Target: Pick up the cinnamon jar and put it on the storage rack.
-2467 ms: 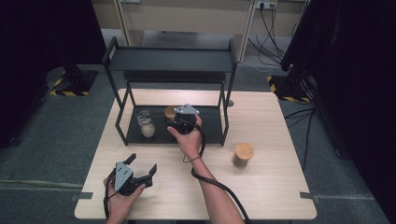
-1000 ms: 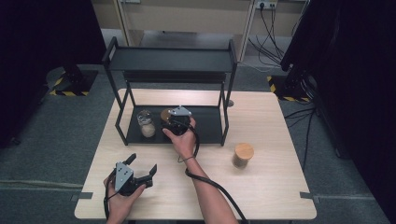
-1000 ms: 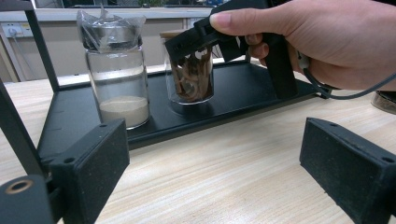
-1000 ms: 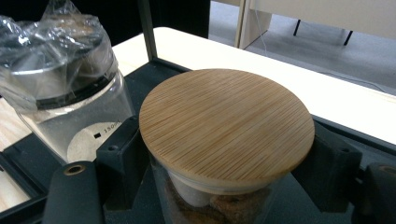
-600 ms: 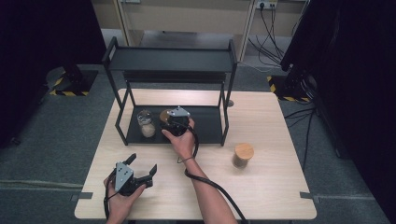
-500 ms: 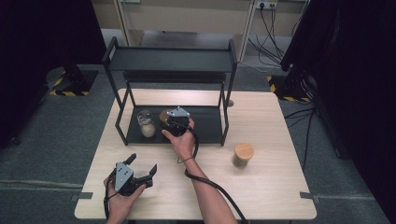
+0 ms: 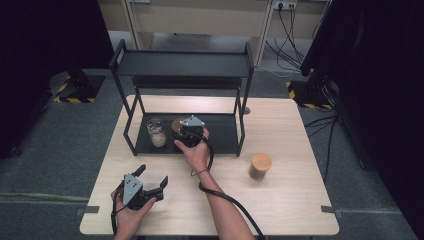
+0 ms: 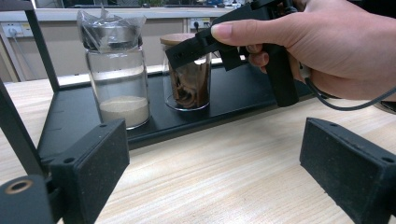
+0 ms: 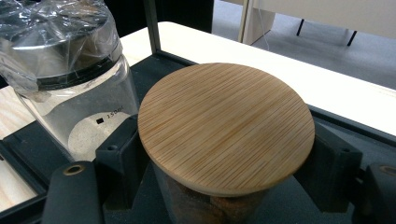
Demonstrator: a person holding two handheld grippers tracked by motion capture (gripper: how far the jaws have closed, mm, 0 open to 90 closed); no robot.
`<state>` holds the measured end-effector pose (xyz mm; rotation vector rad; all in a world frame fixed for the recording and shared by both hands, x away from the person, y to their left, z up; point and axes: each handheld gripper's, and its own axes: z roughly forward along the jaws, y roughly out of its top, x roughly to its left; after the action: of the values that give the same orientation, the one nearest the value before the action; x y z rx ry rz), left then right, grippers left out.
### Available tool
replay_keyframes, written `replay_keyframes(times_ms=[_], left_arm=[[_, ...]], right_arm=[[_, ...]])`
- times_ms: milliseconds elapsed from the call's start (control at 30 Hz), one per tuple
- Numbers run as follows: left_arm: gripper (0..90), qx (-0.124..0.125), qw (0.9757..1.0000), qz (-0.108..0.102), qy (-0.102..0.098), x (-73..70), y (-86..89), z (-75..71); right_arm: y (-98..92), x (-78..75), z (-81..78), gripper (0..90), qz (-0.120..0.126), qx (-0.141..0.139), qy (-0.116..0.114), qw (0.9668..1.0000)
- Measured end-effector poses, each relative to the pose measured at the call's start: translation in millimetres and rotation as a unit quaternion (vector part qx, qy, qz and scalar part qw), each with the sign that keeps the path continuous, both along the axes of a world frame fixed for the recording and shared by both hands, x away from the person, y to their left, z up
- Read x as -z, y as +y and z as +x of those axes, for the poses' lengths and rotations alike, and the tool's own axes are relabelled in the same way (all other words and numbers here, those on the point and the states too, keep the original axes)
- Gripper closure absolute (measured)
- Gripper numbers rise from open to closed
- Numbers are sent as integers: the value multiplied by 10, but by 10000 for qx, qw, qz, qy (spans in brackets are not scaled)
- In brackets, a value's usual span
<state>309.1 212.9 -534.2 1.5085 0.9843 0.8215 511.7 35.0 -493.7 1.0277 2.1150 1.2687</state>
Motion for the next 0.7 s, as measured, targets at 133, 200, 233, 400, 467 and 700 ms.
replay_keyframes(times_ms=[133,200,233,400,467,700], left_arm=[[77,0,10000,5,-1,0,-1,0],[77,0,10000,12,-4,0,-3,0],[77,3,10000,9,-2,0,-2,0],[77,-1,10000,13,-6,0,-3,0],[77,-3,10000,10,-7,0,-3,-1],[77,0,10000,7,-4,0,-2,0]], right_arm=[[1,0,-1,261,-6,-2,1,10000],[-2,1,1,260,-2,-7,-1,10000],[-2,2,0,261,-1,-7,-3,10000],[-2,4,1,260,7,-7,0,10000],[-4,7,1,259,14,-10,0,10000],[-11,33,7,232,-11,-12,97,10000]])
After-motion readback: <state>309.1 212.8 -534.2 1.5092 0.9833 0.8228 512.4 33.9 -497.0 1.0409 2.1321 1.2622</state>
